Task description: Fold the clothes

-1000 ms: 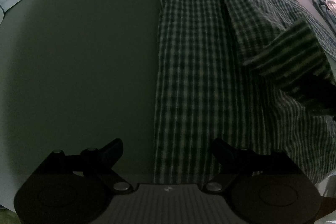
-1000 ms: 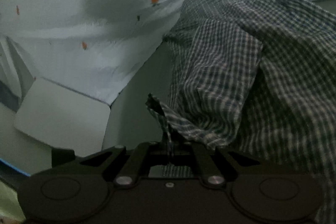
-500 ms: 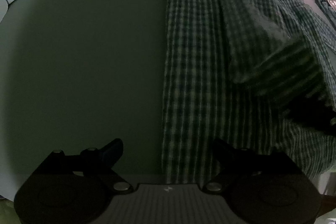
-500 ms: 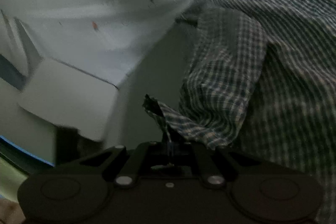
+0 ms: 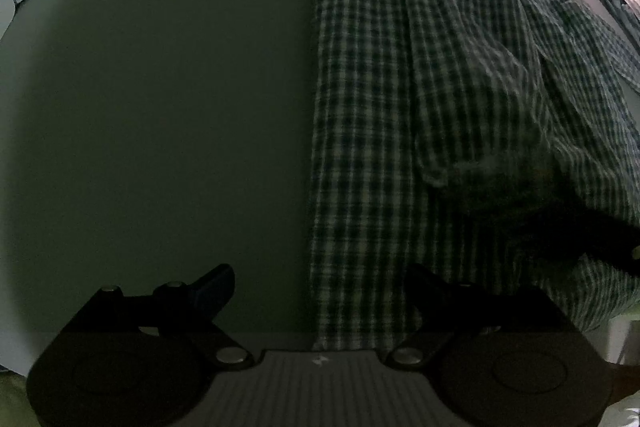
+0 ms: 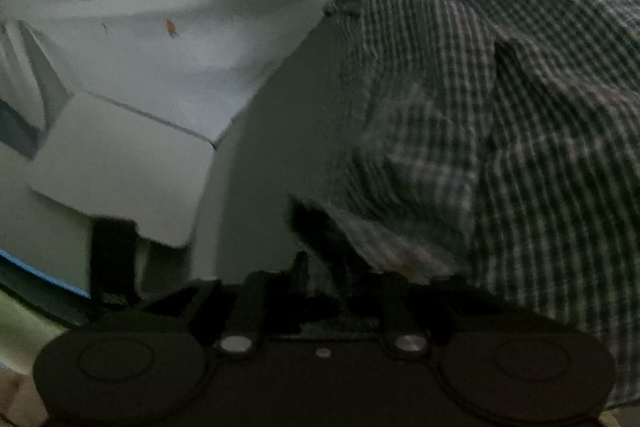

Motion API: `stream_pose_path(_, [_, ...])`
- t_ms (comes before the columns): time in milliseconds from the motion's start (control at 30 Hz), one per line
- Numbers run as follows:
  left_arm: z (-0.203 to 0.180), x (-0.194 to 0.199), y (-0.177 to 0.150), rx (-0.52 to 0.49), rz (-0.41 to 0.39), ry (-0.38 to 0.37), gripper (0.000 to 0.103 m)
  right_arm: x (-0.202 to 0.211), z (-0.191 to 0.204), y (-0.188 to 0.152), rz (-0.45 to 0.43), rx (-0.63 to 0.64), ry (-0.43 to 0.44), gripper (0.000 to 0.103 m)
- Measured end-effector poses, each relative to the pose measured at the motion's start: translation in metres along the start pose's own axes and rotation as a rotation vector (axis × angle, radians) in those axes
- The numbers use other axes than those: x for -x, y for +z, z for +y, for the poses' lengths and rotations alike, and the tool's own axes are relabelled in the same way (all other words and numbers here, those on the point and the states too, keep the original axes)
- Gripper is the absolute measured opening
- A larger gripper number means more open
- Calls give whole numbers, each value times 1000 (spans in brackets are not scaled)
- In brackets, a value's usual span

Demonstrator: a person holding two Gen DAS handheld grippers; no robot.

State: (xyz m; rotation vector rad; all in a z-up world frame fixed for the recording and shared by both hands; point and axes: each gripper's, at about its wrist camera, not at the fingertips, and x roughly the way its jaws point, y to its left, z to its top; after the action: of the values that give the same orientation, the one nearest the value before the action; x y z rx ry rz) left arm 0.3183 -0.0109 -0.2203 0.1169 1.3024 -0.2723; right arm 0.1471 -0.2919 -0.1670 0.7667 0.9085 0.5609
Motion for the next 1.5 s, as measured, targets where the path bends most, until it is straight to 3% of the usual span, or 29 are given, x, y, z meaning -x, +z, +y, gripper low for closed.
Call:
stream_pose_path(133, [1, 0, 1, 6, -2, 0, 92, 14, 1, 3, -70, -23, 108, 23])
stream_pose_path(333, [1, 1, 3, 9, -7, 11, 92, -8, -16, 0, 0, -68, -55, 11])
stream_pose_path(533, [5, -2, 4, 29, 3, 27, 93, -39, -30, -10, 146, -80, -147, 11])
stream_pose_path(633, [6, -4, 8, 51, 4, 33, 93, -45, -30, -10, 174, -70, -154, 11])
stream_pose_path(833, [0, -7, 26, 66, -12, 34, 93, -33, -33, 10, 127, -95, -116, 11])
stream_pose_path(967, [-5, -4, 45, 79, -63, 14, 93, -21, -35, 31, 60, -104, -95, 11])
stream_pose_path(1233, [-5, -4, 118, 147, -289, -166, 90, -12, -60, 87, -51, -144, -120, 12])
stream_pose_path(1433, [-41, -43, 226, 69, -381, -314, 58, -16, -96, 143, -135, -198, -169, 12])
stream_pose_path(1500, [-46, -67, 264, 62, -375, -341, 56, -17, -111, 164, -168, -227, -190, 12])
